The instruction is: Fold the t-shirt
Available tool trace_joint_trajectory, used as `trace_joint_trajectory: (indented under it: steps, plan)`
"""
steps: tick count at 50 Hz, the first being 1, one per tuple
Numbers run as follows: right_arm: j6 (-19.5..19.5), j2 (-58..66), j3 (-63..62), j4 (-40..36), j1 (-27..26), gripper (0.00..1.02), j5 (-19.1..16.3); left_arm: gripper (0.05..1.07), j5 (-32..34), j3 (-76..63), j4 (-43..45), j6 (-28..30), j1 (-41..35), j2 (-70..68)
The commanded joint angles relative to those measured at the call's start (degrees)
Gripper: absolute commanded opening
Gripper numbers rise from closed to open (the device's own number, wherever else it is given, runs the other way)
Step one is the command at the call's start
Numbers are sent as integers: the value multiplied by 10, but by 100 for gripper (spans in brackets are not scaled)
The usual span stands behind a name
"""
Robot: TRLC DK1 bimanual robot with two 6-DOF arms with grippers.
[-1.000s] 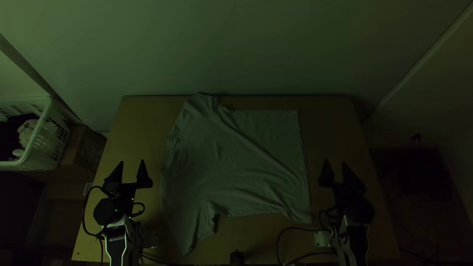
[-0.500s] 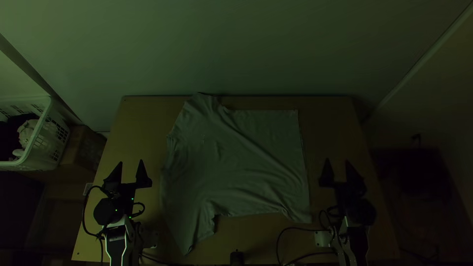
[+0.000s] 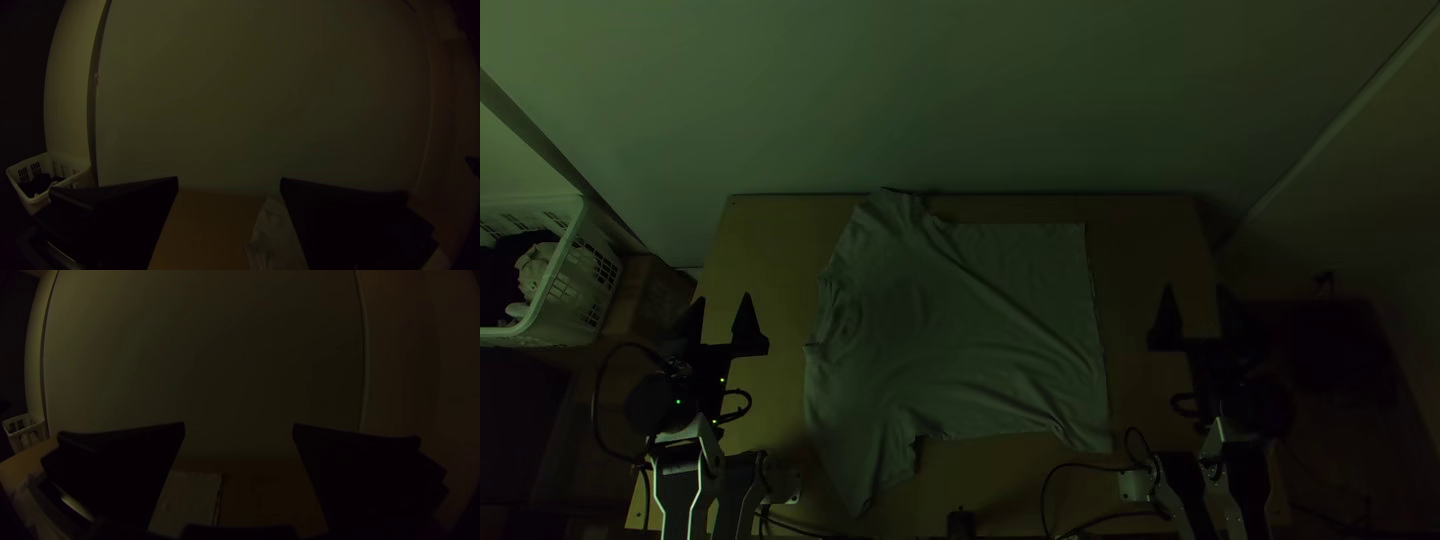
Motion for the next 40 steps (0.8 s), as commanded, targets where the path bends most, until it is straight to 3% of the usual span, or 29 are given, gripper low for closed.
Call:
trace_joint_trajectory:
  steps: [1, 20, 40]
  plan:
    - [-17, 66, 71, 9, 4, 99, -2, 103, 6, 84, -3, 10, -7, 64]
    - [-18, 271, 274, -37, 20, 99, -3, 103, 7, 367, -116, 26, -47, 323]
    - [-13, 454, 485, -162, 40, 99, -3, 103, 7, 588, -202, 17, -84, 527]
